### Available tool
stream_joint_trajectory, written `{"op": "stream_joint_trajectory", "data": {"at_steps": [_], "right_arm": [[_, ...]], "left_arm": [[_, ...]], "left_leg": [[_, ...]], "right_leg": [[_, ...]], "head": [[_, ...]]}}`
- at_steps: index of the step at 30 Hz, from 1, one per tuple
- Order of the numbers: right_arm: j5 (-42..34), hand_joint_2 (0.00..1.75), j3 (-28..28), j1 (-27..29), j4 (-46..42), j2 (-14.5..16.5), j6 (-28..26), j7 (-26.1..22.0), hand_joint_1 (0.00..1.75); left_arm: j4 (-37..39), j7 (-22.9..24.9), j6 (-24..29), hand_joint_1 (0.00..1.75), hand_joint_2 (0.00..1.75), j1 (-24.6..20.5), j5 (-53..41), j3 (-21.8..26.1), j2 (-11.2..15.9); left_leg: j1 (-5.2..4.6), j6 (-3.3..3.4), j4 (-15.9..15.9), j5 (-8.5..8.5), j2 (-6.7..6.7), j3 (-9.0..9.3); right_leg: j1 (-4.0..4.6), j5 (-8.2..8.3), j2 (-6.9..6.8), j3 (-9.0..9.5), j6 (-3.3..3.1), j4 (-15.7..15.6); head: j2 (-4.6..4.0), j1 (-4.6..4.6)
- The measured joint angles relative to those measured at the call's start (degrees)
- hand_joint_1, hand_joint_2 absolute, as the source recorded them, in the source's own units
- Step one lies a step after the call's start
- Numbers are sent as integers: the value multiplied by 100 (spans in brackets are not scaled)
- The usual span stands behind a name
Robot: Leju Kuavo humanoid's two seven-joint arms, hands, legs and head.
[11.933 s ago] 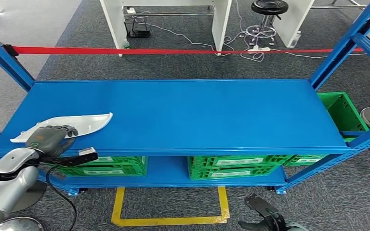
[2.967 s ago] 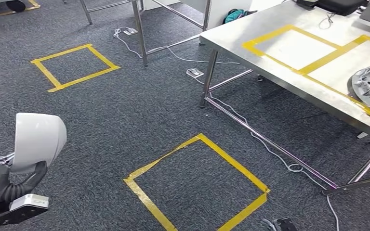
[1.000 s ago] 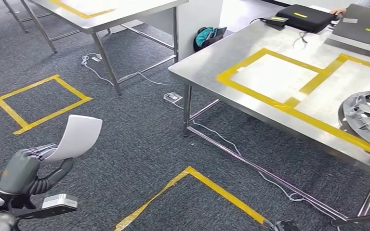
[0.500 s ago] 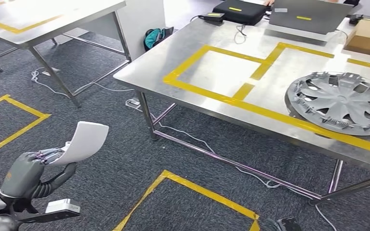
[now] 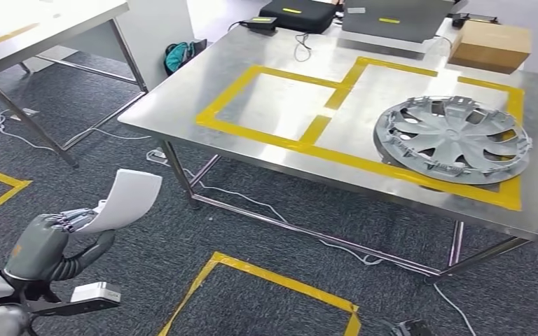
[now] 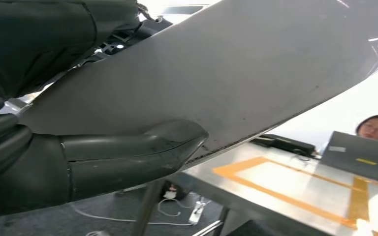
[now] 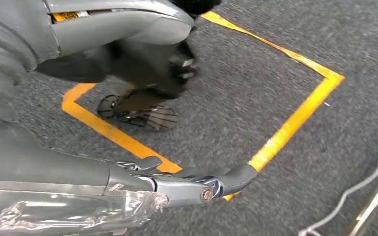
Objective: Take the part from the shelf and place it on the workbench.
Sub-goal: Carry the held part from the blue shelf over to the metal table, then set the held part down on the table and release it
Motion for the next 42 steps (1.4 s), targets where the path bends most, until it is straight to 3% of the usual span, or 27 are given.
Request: {"op": "stream_joint_trajectory", "data": {"at_steps": [1,3,5,7,9,10,11,12,14,16,20,23,25,26,28,29,30,32,33,34,35,37,39,41,42], "right_arm": [[2,175,13,-16,20,-1,-4,-3,0],[5,175,37,-36,57,-14,-19,-15,0],[7,175,63,-33,85,-33,-39,-32,0],[13,175,102,-56,119,-43,-58,-44,0],[21,175,146,-92,172,-46,-74,-49,0],[23,175,165,-98,201,-48,-82,-51,0],[24,175,182,-98,228,-51,-92,-54,0],[18,175,199,-98,255,-57,-102,-58,0],[-14,175,248,-107,319,-73,-119,-80,0],[-61,175,303,-117,398,-94,-128,-104,0],[-137,175,405,-117,562,-155,-133,-141,0],[-173,175,473,-132,677,-205,-169,-162,0],[-194,175,522,-156,755,-248,-206,-172,0],[-207,175,548,-174,800,-264,-222,-179,0],[-226,175,590,-202,889,-291,-254,-188,0],[-231,175,609,-205,928,-303,-267,-191,0],[-233,175,626,-203,960,-314,-277,-192,0],[-235,175,656,-200,1010,-335,-287,-192,0],[-236,175,670,-206,1042,-343,-289,-193,0],[-239,175,683,-218,1071,-347,-290,-194,0],[-242,175,693,-226,1096,-350,-290,-196,0],[-248,175,701,-234,1123,-361,-291,-199,0],[-255,175,708,-229,1132,-379,-295,-201,0],[-274,175,720,-238,1148,-386,-301,-200,0],[-286,175,727,-244,1161,-387,-304,-199,0]], "left_arm": [[5,1,4,152,175,-39,9,0,-6],[27,18,7,152,175,-135,51,1,-22],[55,56,8,152,175,-250,103,9,-39],[91,98,6,152,175,-344,161,40,-50],[151,133,-2,152,175,-408,223,85,-60],[186,153,-8,152,175,-442,249,103,-66],[215,178,-13,152,175,-481,269,117,-71],[241,208,-17,152,175,-525,285,135,-75],[287,302,-26,152,175,-626,300,194,-83],[346,420,-28,152,175,-743,299,252,-96],[504,571,6,152,175,-915,294,348,-152],[625,623,50,152,175,-1023,297,418,-186],[694,692,74,152,175,-1082,289,466,-207],[733,745,80,152,175,-1115,278,492,-214],[831,842,83,152,175,-1182,257,531,-221],[884,879,83,152,175,-1214,250,542,-223],[932,899,83,152,175,-1241,248,549,-225],[999,913,83,152,175,-1286,247,556,-231],[1019,913,83,152,175,-1307,247,561,-233],[1034,913,83,152,175,-1328,246,567,-236],[1045,914,83,152,175,-1347,245,573,-237],[1067,916,84,152,175,-1374,243,581,-244],[1091,927,83,152,175,-1406,240,583,-251],[1125,949,82,152,175,-1439,238,586,-254],[1148,966,82,152,175,-1446,238,588,-255]], "left_leg": [[-7,-45,-11,-6,31,21],[-3,-132,-60,2,100,53],[17,-176,-1,-80,33,41],[-9,-149,543,-388,-176,-221],[-85,-95,1371,-707,-307,-677],[-122,-61,1610,-731,-334,-834],[-156,-15,1638,-636,-350,-893],[-187,39,1445,-442,-368,-840],[-247,166,710,0,-439,-541],[-271,223,166,166,-499,-315],[-280,190,26,163,-520,-276],[-259,320,-33,113,-512,-216],[-224,368,-55,83,-482,-140],[-219,370,-55,65,-462,-113],[-189,336,-53,20,-423,-68],[-163,306,-52,-7,-407,-37],[-131,268,-52,-39,-393,5],[-56,174,-50,-122,-370,119],[-27,119,-50,-164,-361,175],[-15,62,-61,-202,-353,217],[-14,8,-82,-228,-348,253],[-19,-88,-112,-222,-345,311],[-3,-140,100,-138,-344,243],[-22,-137,708,-146,-346,-149],[-49,-122,1058,-255,-348,-419]], "right_leg": [[12,13,-15,32,-32,-75],[32,5,93,11,-157,-42],[32,22,199,10,-263,-60],[40,38,312,22,-357,-84],[79,33,449,25,-425,-86],[104,28,524,32,-446,-86],[129,23,597,44,-459,-86],[152,18,661,60,-468,-86],[201,2,772,89,-475,-76],[236,-18,846,79,-465,-61],[237,-13,843,81,-471,-90],[245,-9,769,86,-360,-21],[240,-194,572,-73,-269,313],[218,-343,460,-240,-223,622],[139,-593,350,-643,-168,1294],[98,-604,327,-775,-155,1460],[56,-503,314,-802,-127,1416],[-29,-53,279,-556,-31,756],[-46,89,257,-406,30,385],[-50,142,240,-282,35,119],[-44,136,233,-211,5,-18],[-19,43,259,-150,-155,-23],[-17,11,302,-44,-276,-51],[-10,-58,338,99,-370,-102],[1,-105,352,169,-401,-119]], "head": [[0,1],[0,-4],[0,-16],[0,-37],[0,-56],[0,-64],[0,-65],[0,-65],[0,-66],[0,-65],[0,-65],[0,-58],[0,-17],[0,5],[0,14],[0,14],[0,15],[0,19],[0,36],[0,49],[0,59],[0,57],[-1,41],[-1,13],[-1,-3]]}}
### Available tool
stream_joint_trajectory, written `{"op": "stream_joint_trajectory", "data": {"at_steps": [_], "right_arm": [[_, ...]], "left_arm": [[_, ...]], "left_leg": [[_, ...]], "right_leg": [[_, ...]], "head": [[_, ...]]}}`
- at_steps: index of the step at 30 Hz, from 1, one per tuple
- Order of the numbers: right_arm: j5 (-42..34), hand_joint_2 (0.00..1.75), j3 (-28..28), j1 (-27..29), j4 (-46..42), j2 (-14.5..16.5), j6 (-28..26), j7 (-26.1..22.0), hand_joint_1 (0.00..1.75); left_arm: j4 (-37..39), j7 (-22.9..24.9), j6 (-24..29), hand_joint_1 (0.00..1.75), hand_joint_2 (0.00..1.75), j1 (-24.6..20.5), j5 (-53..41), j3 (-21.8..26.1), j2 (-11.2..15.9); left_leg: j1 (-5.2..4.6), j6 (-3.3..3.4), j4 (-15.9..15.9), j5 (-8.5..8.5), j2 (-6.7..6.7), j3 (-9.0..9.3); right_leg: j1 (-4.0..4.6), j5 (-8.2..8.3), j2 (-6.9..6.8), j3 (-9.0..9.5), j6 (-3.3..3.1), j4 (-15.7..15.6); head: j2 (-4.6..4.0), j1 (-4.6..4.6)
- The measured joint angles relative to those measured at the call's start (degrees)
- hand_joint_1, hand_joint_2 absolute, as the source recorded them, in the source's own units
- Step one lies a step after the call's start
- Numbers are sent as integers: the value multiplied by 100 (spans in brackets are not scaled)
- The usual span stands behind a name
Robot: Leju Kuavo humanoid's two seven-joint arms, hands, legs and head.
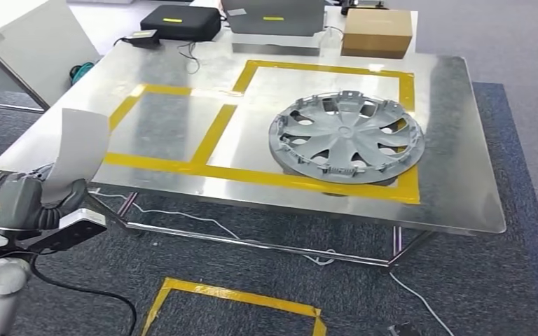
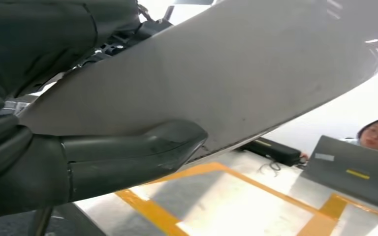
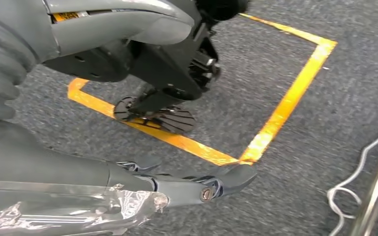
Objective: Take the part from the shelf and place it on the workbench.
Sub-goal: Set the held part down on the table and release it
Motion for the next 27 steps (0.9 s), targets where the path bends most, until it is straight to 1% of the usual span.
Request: {"op": "stream_joint_trajectory", "data": {"at_steps": [1,2,3,4,5,6,7,8,9,10,11,12,13,14,15,16,17,18,19,20,21,22,23,24,25,26,27], "right_arm": [[-11,175,7,-1,16,0,-4,2,0],[-21,175,14,2,33,-1,-11,4,0],[-31,175,25,6,50,-2,-22,5,0],[-39,175,37,9,69,-4,-38,8,0],[-48,175,48,10,90,-7,-56,9,0],[-58,175,61,14,118,-10,-74,9,0],[-68,175,73,12,149,-17,-89,11,0],[-80,175,87,13,176,-25,-101,11,0],[-92,175,101,13,198,-37,-108,9,0],[-105,175,116,1,208,-53,-114,5,0],[-118,175,129,-13,211,-71,-120,0,0],[-134,175,143,-37,216,-89,-124,-6,0],[-153,175,158,-65,227,-102,-129,-9,0],[-169,175,175,-86,241,-113,-134,-9,0],[-190,175,197,-94,258,-116,-138,-9,0],[-207,175,218,-92,274,-119,-142,-7,0],[-218,175,235,-85,286,-121,-145,-4,0],[-228,175,247,-77,297,-125,-146,-2,0],[-232,175,256,-74,306,-128,-148,-1,0],[-234,175,264,-73,314,-133,-149,1,0],[-235,175,272,-70,325,-140,-150,1,0],[-236,175,279,-66,340,-146,-151,2,0],[-237,175,285,-60,354,-152,-154,7,0],[-242,175,291,-55,365,-156,-156,10,0],[-252,175,300,-58,372,-157,-158,15,0],[-266,175,315,-69,373,-158,-160,18,0],[-284,175,332,-87,375,-158,-161,20,0]], "left_arm": [[27,19,-1,152,175,-2,-2,2,1],[53,34,-1,152,175,-1,-4,3,1],[78,44,-1,152,175,0,-5,6,2],[99,49,-1,152,175,0,-6,11,3],[116,50,1,152,175,1,-6,22,5],[135,53,2,152,175,2,-5,33,6],[154,60,7,152,175,6,-4,46,8],[173,72,13,152,175,12,-3,60,10],[190,85,19,152,175,15,-1,69,10],[201,98,27,152,175,8,2,78,10],[208,117,31,152,175,3,4,85,7],[214,135,37,152,175,-9,8,91,4],[221,156,41,152,175,-20,15,99,2],[232,177,39,152,175,-24,25,107,0],[245,188,32,152,175,-31,38,113,-2],[263,196,15,152,175,-33,50,116,-3],[282,207,-5,152,175,-32,60,121,-4],[301,217,-22,152,175,-28,64,126,-3],[320,228,-32,152,175,-25,64,131,-2],[338,238,-36,152,175,-23,64,136,-2],[356,241,-37,152,175,-23,64,137,-2],[375,246,-47,152,175,-23,66,137,-2],[392,250,-66,152,175,-24,71,138,-1],[404,249,-101,152,175,-24,85,139,5],[412,242,-146,152,175,-20,109,143,20],[418,224,-192,152,175,-14,136,150,43],[425,201,-237,152,175,-7,159,161,73]], "left_leg": [[-30,18,271,-174,-1,-253],[-60,45,412,-351,-2,-449],[-90,82,406,-464,-4,-573],[-123,128,262,-457,-6,-627],[-160,184,4,-268,-8,-626],[-201,244,-321,107,-9,-606],[-238,290,-630,479,-21,-579],[-264,316,-856,782,-33,-549],[-270,323,-992,935,-48,-517],[-263,322,-1039,910,-63,-469],[-247,331,-1043,873,-70,-400],[-231,353,-1050,834,-70,-325],[-223,385,-1049,801,-62,-245],[-215,415,-1050,765,-54,-163],[-208,438,-1051,707,-44,-87],[-200,452,-1054,635,-42,-9],[-192,456,-1056,559,-48,76],[-185,454,-1057,478,-55,169],[-181,448,-1057,397,-62,269],[-180,438,-1058,315,-67,376],[-180,424,-1065,236,-69,461],[-187,404,-1060,161,-78,544],[-196,375,-1059,90,-88,603],[-202,343,-1057,44,-98,647],[-208,310,-1062,16,-106,690],[-208,315,-1094,2,-103,721],[-206,340,-1123,7,-99,751]], "right_leg": [[12,-57,19,74,-24,-13],[27,-123,43,159,-38,-21],[43,-199,66,258,-49,-26],[58,-282,88,368,-54,-30],[70,-372,106,485,-51,-35],[84,-460,122,591,-43,-45],[104,-551,142,683,-28,-56],[127,-649,152,765,-14,-93],[150,-703,160,859,-2,-114],[170,-726,163,934,9,-118],[178,-709,149,962,25,-73],[181,-630,120,921,53,102],[181,-568,80,760,90,378],[177,-567,34,524,129,734],[174,-671,-7,255,162,1092],[168,-900,-27,-11,183,1356],[161,-1183,-35,-230,192,1488],[155,-1413,-38,-389,192,1481],[149,-1486,-38,-484,185,1346],[146,-1313,-39,-529,167,1094],[147,-901,-41,-548,141,771],[151,-441,-42,-552,115,475],[157,-36,-42,-528,89,259],[165,229,-40,-513,65,147],[172,316,-37,-475,48,113],[172,363,-28,-433,55,95],[170,397,-18,-419,64,71]], "head": [[1,-15],[0,-29],[-1,-33],[-1,-41],[-1,-48],[-1,-61],[-1,-83],[-1,-91],[-1,-99],[-1,-93],[-1,-74],[-1,-70],[-1,-64],[-1,-67],[-1,-67],[1,-60],[1,-50],[1,-39],[1,-32],[1,-28],[1,-28],[1,-28],[1,-31],[1,-36],[1,-41],[1,-49],[1,-56]]}}
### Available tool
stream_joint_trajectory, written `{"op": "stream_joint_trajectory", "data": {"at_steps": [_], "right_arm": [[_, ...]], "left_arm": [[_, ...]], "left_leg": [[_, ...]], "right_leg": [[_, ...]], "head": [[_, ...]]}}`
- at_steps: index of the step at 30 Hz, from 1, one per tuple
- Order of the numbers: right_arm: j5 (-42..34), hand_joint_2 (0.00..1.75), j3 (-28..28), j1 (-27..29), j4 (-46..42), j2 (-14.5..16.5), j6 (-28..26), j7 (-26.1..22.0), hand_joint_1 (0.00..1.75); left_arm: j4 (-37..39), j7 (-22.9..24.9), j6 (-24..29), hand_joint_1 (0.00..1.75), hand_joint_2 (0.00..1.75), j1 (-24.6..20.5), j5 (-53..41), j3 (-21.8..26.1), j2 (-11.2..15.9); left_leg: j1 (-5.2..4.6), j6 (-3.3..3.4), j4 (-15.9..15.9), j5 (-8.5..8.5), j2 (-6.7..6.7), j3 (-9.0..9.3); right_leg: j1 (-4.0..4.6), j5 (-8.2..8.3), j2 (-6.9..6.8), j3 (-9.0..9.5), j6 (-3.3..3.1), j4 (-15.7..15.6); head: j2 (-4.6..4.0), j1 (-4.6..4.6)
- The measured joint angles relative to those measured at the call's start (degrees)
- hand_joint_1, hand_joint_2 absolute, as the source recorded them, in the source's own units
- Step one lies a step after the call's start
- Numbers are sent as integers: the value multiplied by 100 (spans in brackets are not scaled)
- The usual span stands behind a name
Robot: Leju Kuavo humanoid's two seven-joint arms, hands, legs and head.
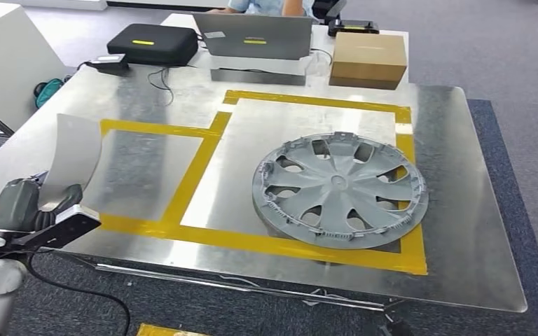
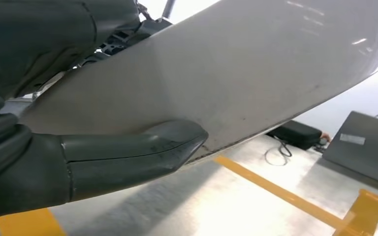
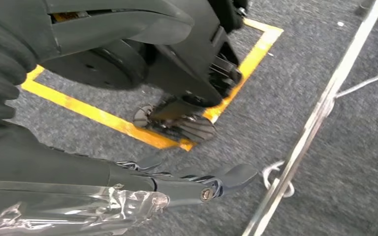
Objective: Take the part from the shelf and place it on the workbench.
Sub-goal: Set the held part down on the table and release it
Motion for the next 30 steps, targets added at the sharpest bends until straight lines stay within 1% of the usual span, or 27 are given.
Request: {"op": "stream_joint_trajectory", "data": {"at_steps": [2,4,6,8,10,12,14,19,30], "right_arm": [[-34,175,36,-35,5,-6,-6,16,0],[-54,175,58,-45,10,-13,-13,30,0],[-67,87,77,-43,16,-14,-15,36,0],[-103,0,105,-39,20,-14,-20,52,0],[-165,0,147,-37,20,-19,-33,79,0],[-220,0,194,-35,20,-26,-45,100,0],[-253,0,234,-33,20,-31,-50,108,0],[-274,0,316,-30,20,-35,-62,110,0],[-328,0,398,-40,21,-46,-89,127,0]], "left_arm": [[23,-42,-77,152,175,23,3,27,76],[46,-57,-122,152,175,53,-25,52,150],[65,-57,-137,76,175,69,-69,65,194],[81,-28,-151,0,175,75,-181,68,223],[104,39,-159,0,175,89,-335,70,256],[131,104,-138,0,87,109,-460,74,282],[156,166,-86,0,0,121,-573,77,290],[204,261,-19,0,0,122,-738,78,288],[264,359,33,0,0,121,-1017,63,291]], "left_leg": [[0,53,-61,24,8,34],[0,41,-87,57,9,41],[0,40,-113,64,9,49],[0,43,-175,32,10,76],[6,-7,-246,-5,11,108],[11,-72,-272,-13,12,119],[11,-90,-274,-13,12,122],[1,-106,-273,-4,12,146],[-14,-98,-271,1,12,161]], "right_leg": [[-10,27,32,22,34,-41],[-12,9,60,26,16,-63],[-11,-13,71,26,-16,-71],[-6,-26,73,21,-36,-71],[2,-34,73,17,-48,-70],[6,-36,71,21,-54,-70],[4,-34,70,31,-55,-70],[-12,-13,68,65,-51,-80],[-23,1,68,90,-40,-105]], "head": [[0,-14],[0,-18],[0,-18],[0,-18],[0,-16],[0,-14],[0,-14],[0,-13],[0,-13]]}}
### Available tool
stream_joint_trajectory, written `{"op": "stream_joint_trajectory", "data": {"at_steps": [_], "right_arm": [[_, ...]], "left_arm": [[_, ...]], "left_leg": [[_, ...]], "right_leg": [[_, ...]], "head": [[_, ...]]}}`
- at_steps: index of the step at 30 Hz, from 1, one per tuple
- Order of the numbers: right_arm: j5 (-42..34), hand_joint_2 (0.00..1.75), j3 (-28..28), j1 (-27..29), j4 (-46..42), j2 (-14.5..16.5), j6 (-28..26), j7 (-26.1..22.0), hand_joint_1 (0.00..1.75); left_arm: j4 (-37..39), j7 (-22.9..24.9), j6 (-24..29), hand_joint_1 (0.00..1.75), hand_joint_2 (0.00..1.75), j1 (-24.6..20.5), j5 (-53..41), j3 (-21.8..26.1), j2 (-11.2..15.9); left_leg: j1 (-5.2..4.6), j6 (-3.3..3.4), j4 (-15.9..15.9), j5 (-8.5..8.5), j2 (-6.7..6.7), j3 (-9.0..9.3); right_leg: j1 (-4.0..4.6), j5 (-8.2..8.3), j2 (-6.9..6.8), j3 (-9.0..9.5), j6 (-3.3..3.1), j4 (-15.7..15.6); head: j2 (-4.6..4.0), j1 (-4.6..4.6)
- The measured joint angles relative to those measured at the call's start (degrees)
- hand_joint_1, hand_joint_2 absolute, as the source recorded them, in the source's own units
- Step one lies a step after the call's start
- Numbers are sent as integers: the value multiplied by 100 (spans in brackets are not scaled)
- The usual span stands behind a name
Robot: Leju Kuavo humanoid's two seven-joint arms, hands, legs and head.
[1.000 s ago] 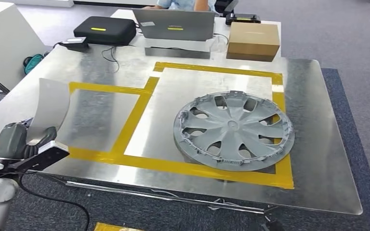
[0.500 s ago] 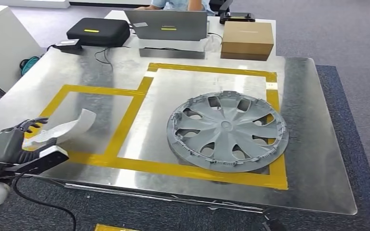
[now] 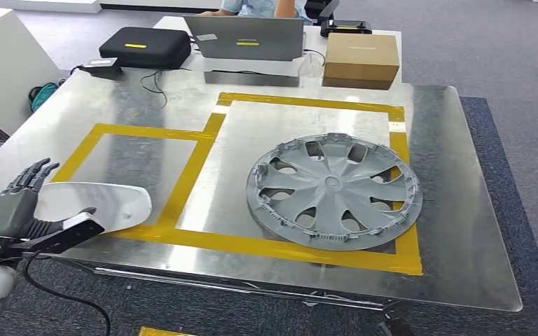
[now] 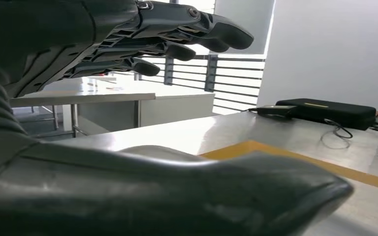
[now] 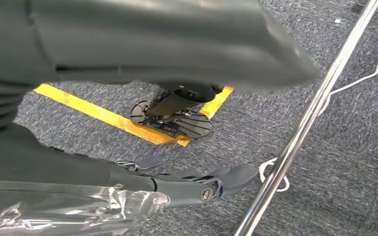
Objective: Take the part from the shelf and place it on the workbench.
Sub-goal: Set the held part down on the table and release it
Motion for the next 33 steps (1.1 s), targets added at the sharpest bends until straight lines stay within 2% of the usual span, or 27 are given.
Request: {"op": "stream_joint_trajectory", "data": {"at_steps": [8,13,16,17,18,19,21,22,23,24,25,26,27,28,29,31,32,33], "right_arm": [[-154,0,116,-37,67,-16,-61,-30,0],[-224,0,131,-31,113,-20,-78,-39,0],[-287,0,133,-17,138,-25,-98,-48,0],[-311,0,132,-8,142,-31,-106,-55,0],[-332,0,132,0,143,-37,-113,-61,0],[-348,0,132,7,144,-44,-119,-66,0],[-360,0,133,20,147,-46,-128,-71,0],[-360,0,134,29,149,-50,-131,-71,0],[-361,0,134,37,150,-54,-133,-72,0],[-362,0,135,42,150,-61,-133,-72,0],[-364,0,136,43,150,-67,-133,-73,0],[-367,0,137,36,151,-72,-133,-75,0],[-370,0,140,23,153,-74,-133,-79,0],[-374,0,143,10,155,-75,-133,-83,0],[-376,0,145,-1,157,-77,-133,-85,0],[-379,0,147,-6,160,-87,-135,-87,0],[-379,0,147,-7,160,-92,-136,-87,0],[-380,0,148,-9,161,-97,-137,-87,0]], "left_arm": [[-22,-338,21,0,0,91,570,27,-2],[-142,-515,50,0,0,278,863,127,-2],[-355,-717,99,0,0,494,1099,246,-4],[-444,-784,112,0,0,581,1163,293,-8],[-535,-844,122,0,0,670,1215,345,-12],[-609,-889,129,0,0,760,1250,389,-21],[-713,-939,135,0,0,921,1288,459,-39],[-744,-946,135,0,0,982,1293,481,-51],[-769,-948,135,0,0,1027,1297,502,-62],[-793,-947,135,0,0,1061,1299,522,-73],[-816,-947,135,0,0,1085,1299,541,-82],[-840,-947,136,0,0,1101,1299,559,-89],[-865,-947,137,0,0,1111,1299,574,-95],[-887,-949,137,0,0,1118,1299,584,-99],[-904,-951,138,0,0,1123,1300,592,-102],[-926,-954,139,0,0,1130,1302,603,-108],[-935,-954,139,0,0,1132,1303,610,-109],[-944,-954,140,0,0,1133,1304,619,-110]], "left_leg": [[-3,6,3,-5,0,0],[-22,93,42,-19,2,-8],[-20,149,-13,67,20,7],[-3,170,-65,118,35,22],[20,184,-117,162,51,34],[45,188,-153,190,69,46],[61,191,-158,200,88,40],[73,185,-155,203,94,39],[91,173,-151,204,96,37],[118,150,-140,203,92,37],[149,117,-122,194,86,37],[176,72,-97,179,78,29],[191,17,-64,164,70,9],[196,-36,-32,157,64,-7],[194,-88,-12,165,58,-29],[204,-170,-5,190,52,-55],[213,-193,18,154,53,-80],[216,-204,136,41,54,-141]], "right_leg": [[-3,0,0,2,1,-5],[-29,23,2,7,49,-25],[-40,70,9,8,117,-64],[-36,32,-1,-15,149,-39],[-35,-76,-18,-77,180,89],[-42,-248,-43,-186,213,343],[-84,-628,-75,-468,286,1110],[-108,-725,-83,-564,322,1404],[-133,-722,-87,-570,358,1512],[-158,-612,-91,-457,394,1375],[-186,-436,-99,-238,432,1030],[-198,-330,-102,13,471,630],[-197,-252,-94,231,471,290],[-190,-241,-86,363,449,77],[-171,-282,-73,403,402,12],[-159,-266,-66,367,262,-4],[-156,-246,-66,354,193,-26],[-156,-215,-68,343,123,-62]], "head": [[0,-1],[0,-3],[0,-4],[0,1],[0,9],[0,16],[0,24],[0,23],[0,23],[0,24],[0,24],[0,26],[0,31],[0,34],[0,33],[0,23],[0,14],[0,4]]}}
